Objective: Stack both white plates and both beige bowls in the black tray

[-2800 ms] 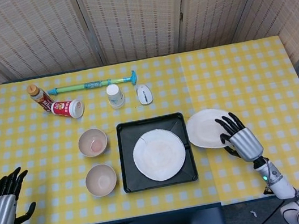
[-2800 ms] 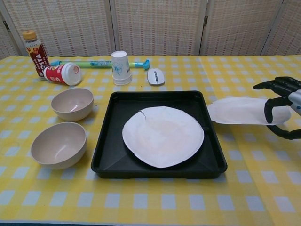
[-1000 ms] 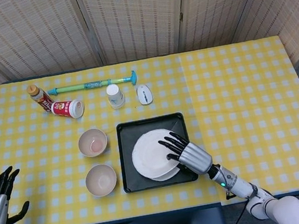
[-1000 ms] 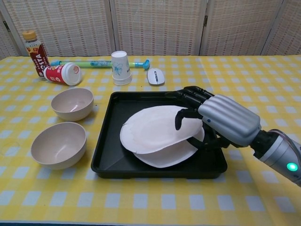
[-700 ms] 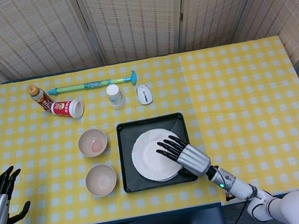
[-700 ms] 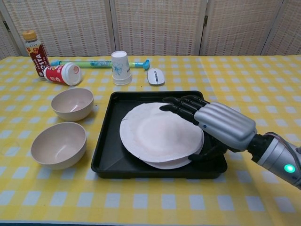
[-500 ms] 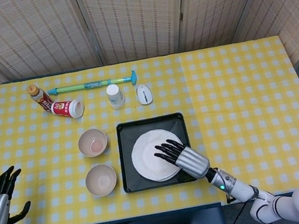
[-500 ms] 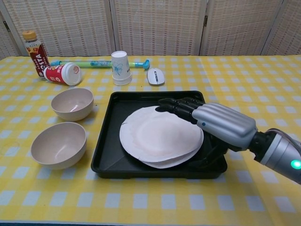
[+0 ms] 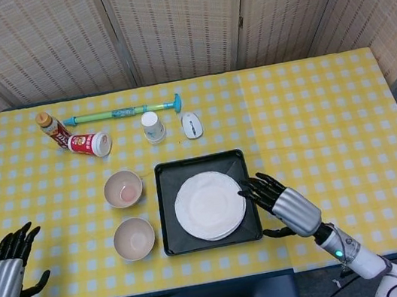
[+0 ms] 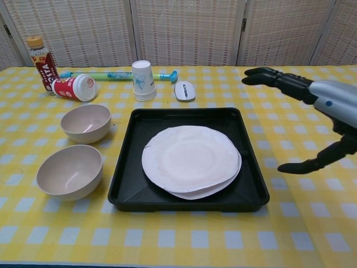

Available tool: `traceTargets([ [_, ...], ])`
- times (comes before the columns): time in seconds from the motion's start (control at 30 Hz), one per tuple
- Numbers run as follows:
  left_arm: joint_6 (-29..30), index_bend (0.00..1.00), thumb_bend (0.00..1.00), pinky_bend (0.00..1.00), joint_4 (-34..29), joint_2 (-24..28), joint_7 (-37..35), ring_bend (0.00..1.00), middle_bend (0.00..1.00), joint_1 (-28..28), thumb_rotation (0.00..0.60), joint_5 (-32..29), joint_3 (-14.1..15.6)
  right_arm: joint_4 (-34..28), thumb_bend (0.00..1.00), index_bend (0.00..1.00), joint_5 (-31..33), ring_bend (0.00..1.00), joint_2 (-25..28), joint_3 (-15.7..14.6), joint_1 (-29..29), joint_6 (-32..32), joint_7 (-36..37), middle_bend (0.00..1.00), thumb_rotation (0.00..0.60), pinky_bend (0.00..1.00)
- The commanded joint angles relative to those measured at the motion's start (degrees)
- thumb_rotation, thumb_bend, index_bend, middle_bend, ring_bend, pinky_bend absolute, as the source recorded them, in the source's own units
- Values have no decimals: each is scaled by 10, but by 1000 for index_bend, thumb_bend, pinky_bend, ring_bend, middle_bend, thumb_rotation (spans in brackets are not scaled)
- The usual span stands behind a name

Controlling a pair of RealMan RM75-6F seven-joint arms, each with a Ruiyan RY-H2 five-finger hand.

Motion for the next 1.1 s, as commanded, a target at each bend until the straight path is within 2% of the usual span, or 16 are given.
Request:
traceTargets([
  [0.03,-4,106,353,64,3,-11,16,7,80,-1,600,15,11,40,123,13,-25,0,28,-17,-88,124,-22,0,600,0],
  [0.13,-6,97,353,83,-1,-23,43,12,83,4,600,24,23,56,122,27,-22,0,51,-23,-139,184,-25,0,600,0],
  [0.3,0,102,347,83,-2,-41,68,12,83,10,600,36,32,52,123,56,-43,0,71,-33,-156,204,-24,0,600,0],
  [0.33,0,96,345,98,0,-62,76,17,86,12,600,53,42,45,123,56,-63,0,79,-35,-161,224,-28,0,600,0],
  [0.43,-1,49,339,242,22,-96,65,59,120,10,600,81,53,37,123,56,-74,0,87,-31,-169,234,-31,0,600,0],
  [0.5,-8,63,332,302,33,-109,64,104,180,4,600,92,56,31,123,56,-74,0,91,-28,-171,230,-29,0,600,0],
  [0.57,-6,121,323,423,51,-126,77,204,283,-3,600,106,52,29,123,65,-77,0,92,-24,-170,228,-20,0,600,0],
  [0.6,-1,159,318,532,60,-133,80,317,387,-7,600,117,49,30,123,68,-78,0,92,-22,-169,226,-17,0,600,0],
  [0.63,9,204,314,676,73,-144,78,486,550,-9,600,128,46,32,123,71,-79,0,91,-20,-169,222,-14,0,600,0],
  [0.67,15,232,312,755,81,-151,74,585,651,-11,600,136,44,33,123,71,-79,0,90,-19,-169,219,-13,0,600,0],
  [0.7,19,281,311,870,88,-157,69,725,803,-14,600,143,43,34,123,70,-79,0,89,-17,-168,215,-12,0,600,0],
  [0.73,23,321,309,938,97,-163,66,806,896,-19,600,150,41,34,123,70,-79,0,88,-16,-168,211,-10,0,600,0],
  [0.8,23,372,303,994,108,-173,68,919,983,-25,600,155,37,34,123,70,-80,0,87,-13,-168,206,-8,0,600,0],
  [0.87,18,418,295,1000,117,-189,69,991,1000,-33,600,155,32,34,123,70,-81,0,84,-11,-168,201,-2,0,600,0],
  [1.1,-44,512,293,1000,121,-212,79,1000,1000,-62,600,127,28,39,124,74,-75,0,77,2,-169,191,9,0,600,0],
])
